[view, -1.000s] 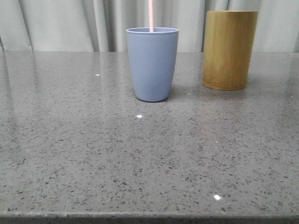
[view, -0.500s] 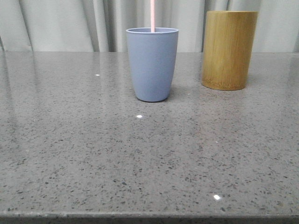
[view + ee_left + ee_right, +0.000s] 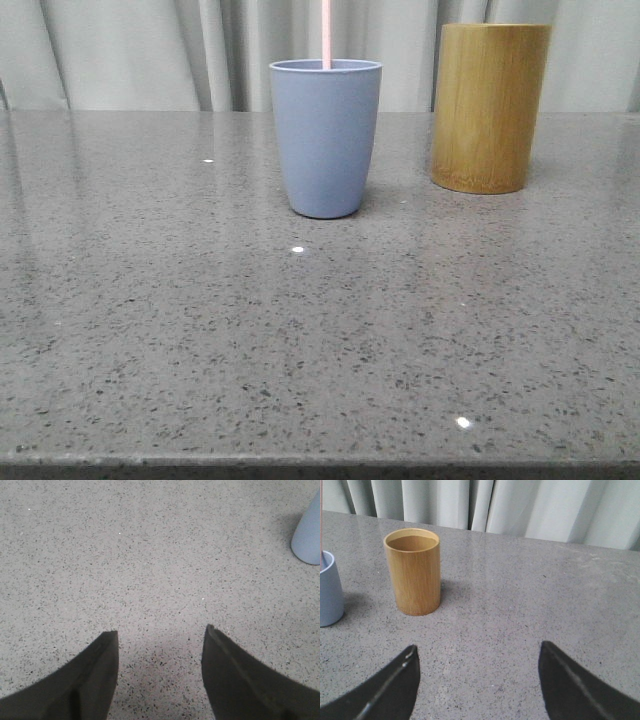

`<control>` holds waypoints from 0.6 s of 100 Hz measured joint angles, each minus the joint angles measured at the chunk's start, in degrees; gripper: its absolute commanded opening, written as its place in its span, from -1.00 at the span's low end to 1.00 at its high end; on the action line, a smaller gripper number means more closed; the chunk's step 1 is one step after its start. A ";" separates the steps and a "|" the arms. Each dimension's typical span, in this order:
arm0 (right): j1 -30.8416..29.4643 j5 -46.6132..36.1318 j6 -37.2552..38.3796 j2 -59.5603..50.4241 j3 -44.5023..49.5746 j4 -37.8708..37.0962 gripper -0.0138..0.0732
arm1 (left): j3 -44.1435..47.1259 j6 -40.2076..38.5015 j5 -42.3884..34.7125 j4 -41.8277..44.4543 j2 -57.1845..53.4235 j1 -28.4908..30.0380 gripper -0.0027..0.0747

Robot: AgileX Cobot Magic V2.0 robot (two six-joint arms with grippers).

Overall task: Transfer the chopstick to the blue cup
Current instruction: 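Open the right gripper to release the stick and withdraw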

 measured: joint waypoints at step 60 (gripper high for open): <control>0.00 5.76 0.24 -0.15 0.13 0.00 -0.35 | 0.00 0.00 0.00 0.00 0.00 0.00 0.01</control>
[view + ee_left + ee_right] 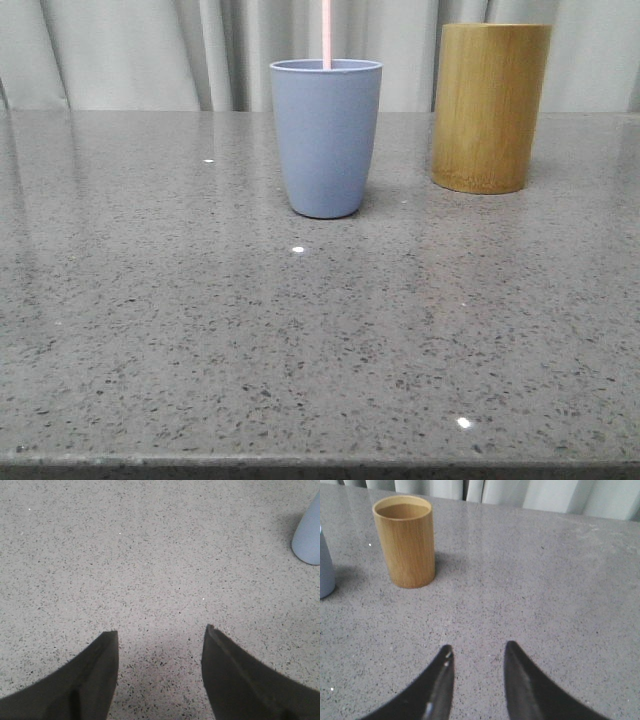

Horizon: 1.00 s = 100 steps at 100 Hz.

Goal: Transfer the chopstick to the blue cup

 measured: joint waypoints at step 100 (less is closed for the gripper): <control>0.00 1.43 0.15 0.00 0.00 0.00 -0.84 | 0.00 0.00 0.00 0.00 0.00 0.00 -0.98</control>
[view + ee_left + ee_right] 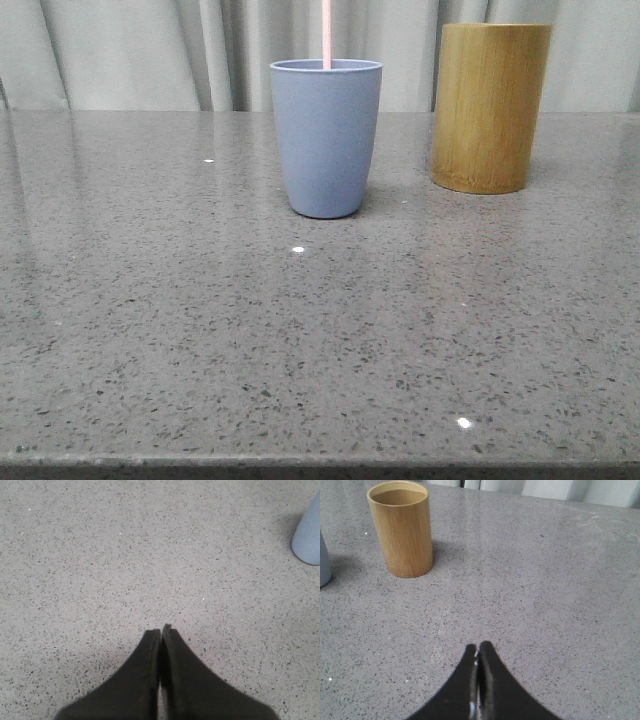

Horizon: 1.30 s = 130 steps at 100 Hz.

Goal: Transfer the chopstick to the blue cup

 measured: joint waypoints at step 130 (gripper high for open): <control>0.00 0.10 0.10 0.00 0.00 0.00 -0.84 | 49.92 0.00 -46.27 7.47 -47.13 1.69 -0.98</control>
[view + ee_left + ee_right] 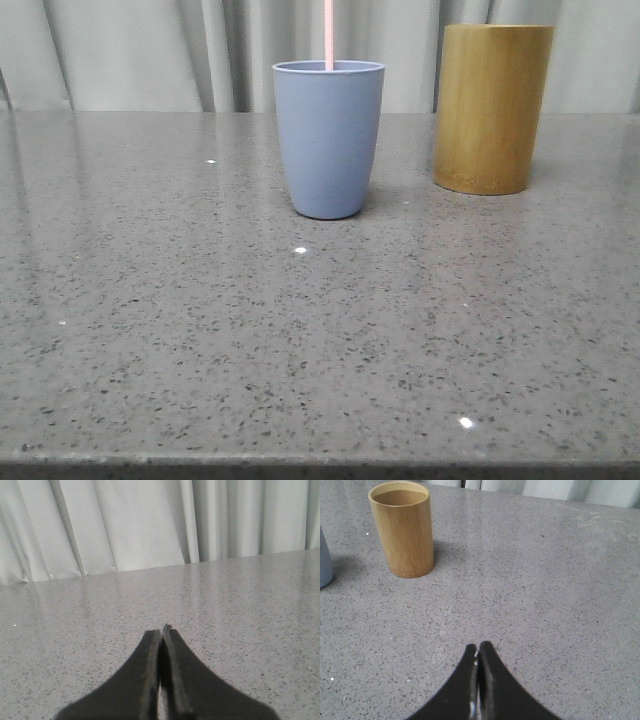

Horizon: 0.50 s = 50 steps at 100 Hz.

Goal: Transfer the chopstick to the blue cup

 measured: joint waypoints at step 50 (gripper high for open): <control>0.00 0.00 0.02 0.00 0.00 0.00 -0.84 | 0.00 -2.92 0.00 4.02 0.00 0.25 -0.98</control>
